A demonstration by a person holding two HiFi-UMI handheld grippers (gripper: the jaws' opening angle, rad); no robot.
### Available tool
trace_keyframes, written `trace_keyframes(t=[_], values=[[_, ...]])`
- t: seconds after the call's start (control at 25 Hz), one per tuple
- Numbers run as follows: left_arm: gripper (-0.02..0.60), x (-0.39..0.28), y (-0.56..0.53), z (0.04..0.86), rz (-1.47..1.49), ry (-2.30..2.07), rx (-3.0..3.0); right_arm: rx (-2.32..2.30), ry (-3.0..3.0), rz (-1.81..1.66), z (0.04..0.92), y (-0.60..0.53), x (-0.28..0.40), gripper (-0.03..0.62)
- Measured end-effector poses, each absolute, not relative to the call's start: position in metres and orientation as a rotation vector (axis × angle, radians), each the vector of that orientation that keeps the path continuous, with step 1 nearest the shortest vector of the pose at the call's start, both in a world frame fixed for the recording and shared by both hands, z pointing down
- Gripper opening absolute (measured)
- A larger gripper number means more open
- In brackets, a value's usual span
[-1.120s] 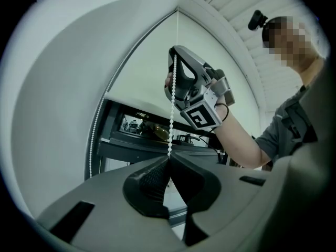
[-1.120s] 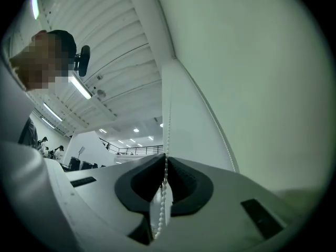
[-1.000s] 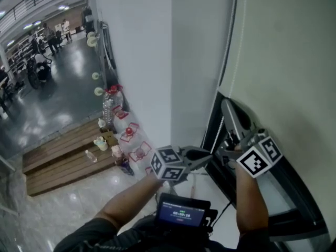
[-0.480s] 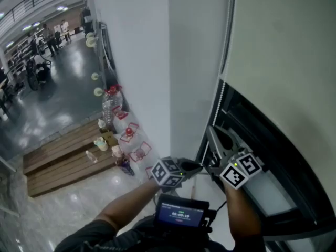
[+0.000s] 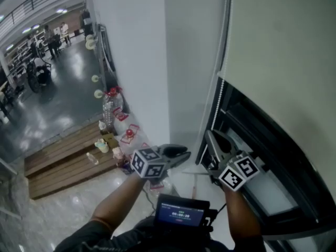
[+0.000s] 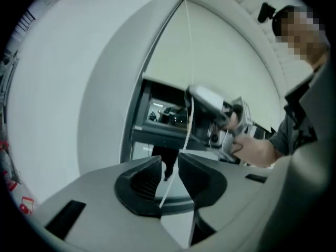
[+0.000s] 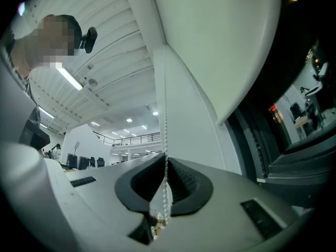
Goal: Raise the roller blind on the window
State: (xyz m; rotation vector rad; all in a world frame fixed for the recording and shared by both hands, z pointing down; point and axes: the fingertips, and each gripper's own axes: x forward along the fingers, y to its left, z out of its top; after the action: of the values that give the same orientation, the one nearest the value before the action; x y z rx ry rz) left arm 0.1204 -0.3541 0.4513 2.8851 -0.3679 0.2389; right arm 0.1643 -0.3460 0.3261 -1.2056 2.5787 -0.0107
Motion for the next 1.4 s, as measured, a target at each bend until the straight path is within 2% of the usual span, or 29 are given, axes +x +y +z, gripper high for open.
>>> trace_keyframes(t=[0.24,0.48,0.72,0.8,0.88,1.16,1.4], values=[[0.098,0.128,-0.357,0.285,-0.282,-0.397,2.980,-1.184,2.579,-0.011,0.328,-0.346,0.160,0.012],[0.101,0.160,-0.357,0.206,-0.422,-0.397,3.043,-1.178,2.578,-0.026,0.327,-0.340,0.157,0.012],[0.097,0.173,-0.356,0.199,-0.462,-0.382,3.038,-1.181,2.579,-0.026,0.326,-0.337,0.158,0.012],[0.020,0.176,-0.356,0.200,-0.451,-0.387,3.044,-1.183,2.576,-0.029,0.326,-0.337,0.158,0.012],[0.002,0.179,-0.354,0.200,-0.437,-0.358,3.056,-1.181,2.571,-0.032,0.326,-0.337,0.159,0.012],[-0.003,0.175,-0.346,0.203,-0.420,-0.361,3.127,-1.157,2.591,-0.047,0.328,-0.331,0.152,0.012],[-0.003,0.180,-0.351,0.248,-0.291,-0.451,3.133,-1.226,2.612,-0.170,0.372,-0.338,0.158,0.012]])
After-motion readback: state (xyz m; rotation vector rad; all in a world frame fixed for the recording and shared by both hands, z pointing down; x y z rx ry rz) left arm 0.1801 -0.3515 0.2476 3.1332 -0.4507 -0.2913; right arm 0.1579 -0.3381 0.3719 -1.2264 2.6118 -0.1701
